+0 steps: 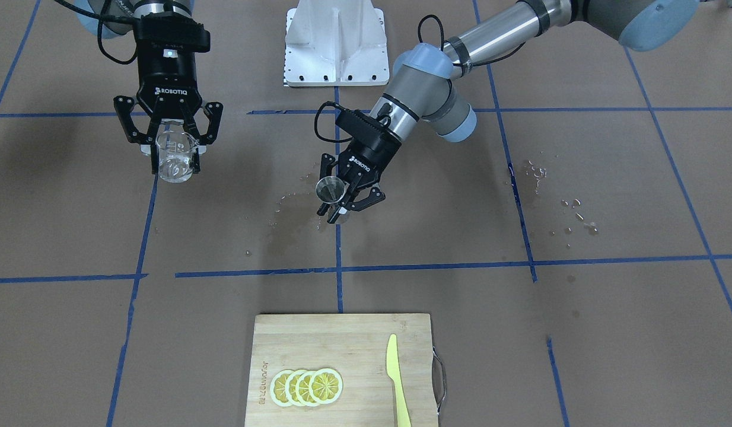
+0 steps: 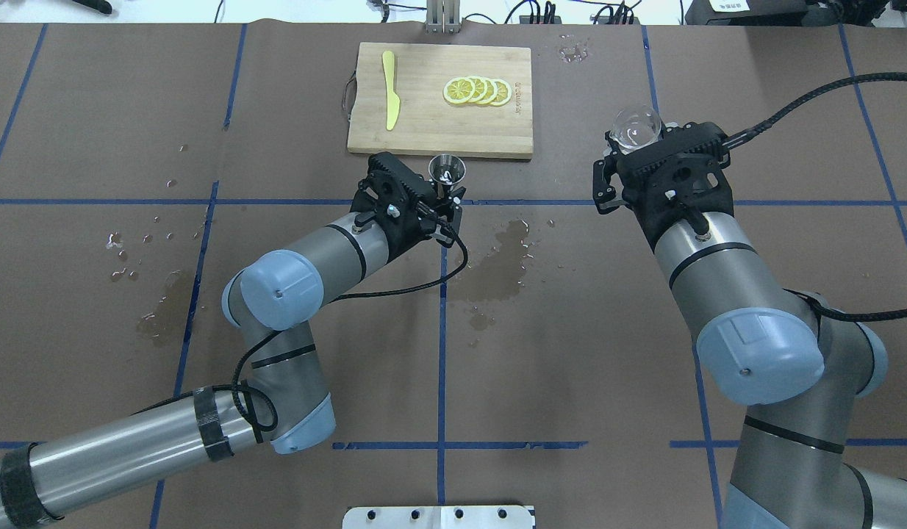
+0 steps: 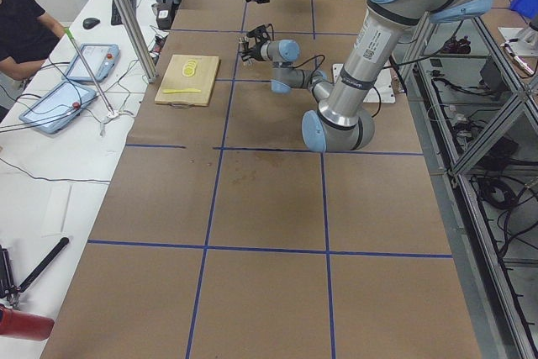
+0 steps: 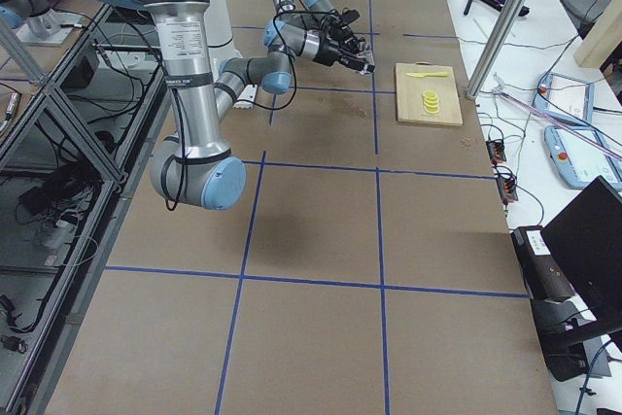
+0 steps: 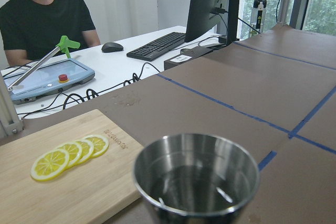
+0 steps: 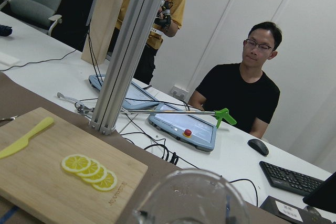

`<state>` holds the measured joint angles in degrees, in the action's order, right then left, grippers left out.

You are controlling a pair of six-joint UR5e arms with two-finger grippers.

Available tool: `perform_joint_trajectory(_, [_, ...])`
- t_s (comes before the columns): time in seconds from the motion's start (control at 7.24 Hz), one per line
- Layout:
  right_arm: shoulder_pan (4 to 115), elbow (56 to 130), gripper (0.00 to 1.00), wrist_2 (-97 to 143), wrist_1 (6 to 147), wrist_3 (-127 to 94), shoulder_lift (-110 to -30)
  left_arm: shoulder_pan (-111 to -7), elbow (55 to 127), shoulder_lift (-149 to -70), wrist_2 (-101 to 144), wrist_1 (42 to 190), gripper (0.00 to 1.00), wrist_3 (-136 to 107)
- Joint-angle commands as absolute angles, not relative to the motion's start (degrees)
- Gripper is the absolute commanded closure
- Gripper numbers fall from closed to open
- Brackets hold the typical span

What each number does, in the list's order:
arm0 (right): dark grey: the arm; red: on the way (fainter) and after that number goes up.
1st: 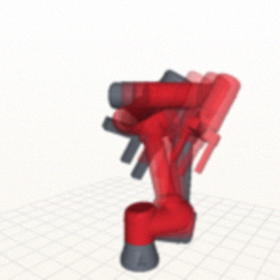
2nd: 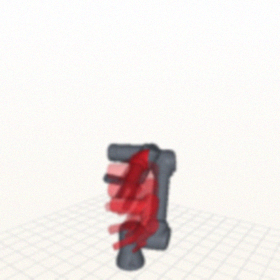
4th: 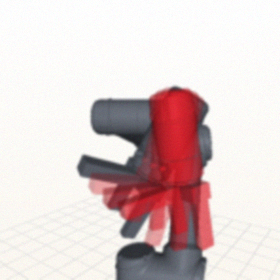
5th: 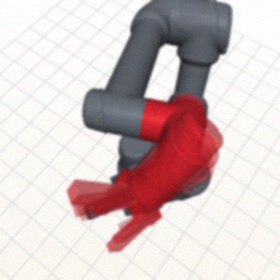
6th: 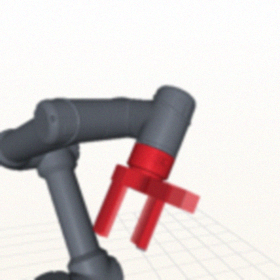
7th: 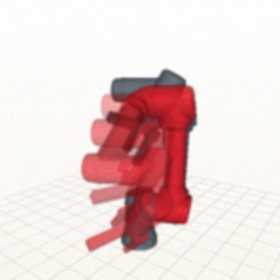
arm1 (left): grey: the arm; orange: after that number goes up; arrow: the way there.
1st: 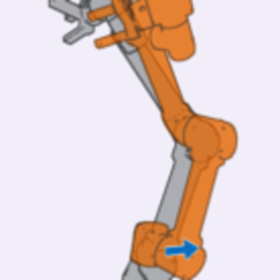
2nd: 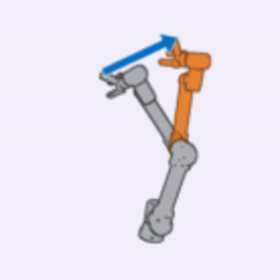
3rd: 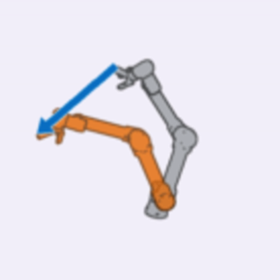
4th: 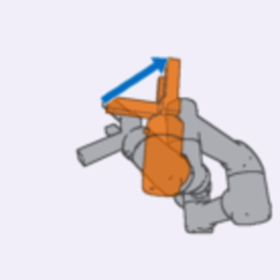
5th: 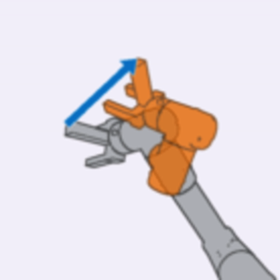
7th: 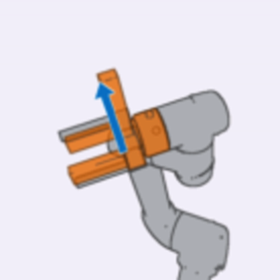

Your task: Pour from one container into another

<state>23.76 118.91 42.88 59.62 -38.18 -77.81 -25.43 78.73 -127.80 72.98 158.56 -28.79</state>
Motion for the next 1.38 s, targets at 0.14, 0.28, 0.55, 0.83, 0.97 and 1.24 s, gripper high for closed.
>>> perform_joint_trajectory(0.14, [23.73,118.48,1.0,52.74,59.5,-63.96,-79.1,-26.37,84.19,-122.54,64.98,158.12,1.0,-33.29])
perform_joint_trajectory(0.28, [24.43,118.65,1.0,58.3,59.5,-79.12,-80.75,-27.32,84.9,-120.61,63.73,157.94,1.0,-35.05])
perform_joint_trajectory(0.55, [24.52,119.44,1.0,57.4,59.5,-83.23,-85.5,-29.6,89.28,-112.1,62.58,157.59,1.0,-36.39])
perform_joint_trajectory(0.83, [25.65,119.27,1.0,56.78,59.5,-81.58,-87.17,-31.98,92.44,-106.03,62.58,157.59,1.0,-36.56])
perform_joint_trajectory(0.97, [25.75,119.09,1.0,56.43,59.5,-76.69,-89.36,-33.04,93.77,-102.52,62.58,157.59,1.0,-39.35])
perform_joint_trajectory(1.24, [25.75,117.69,1.0,53.98,59.33,-71.91,-92.97,-33.14,96.57,-94.62,59.97,157.33,1.0,-50.82])
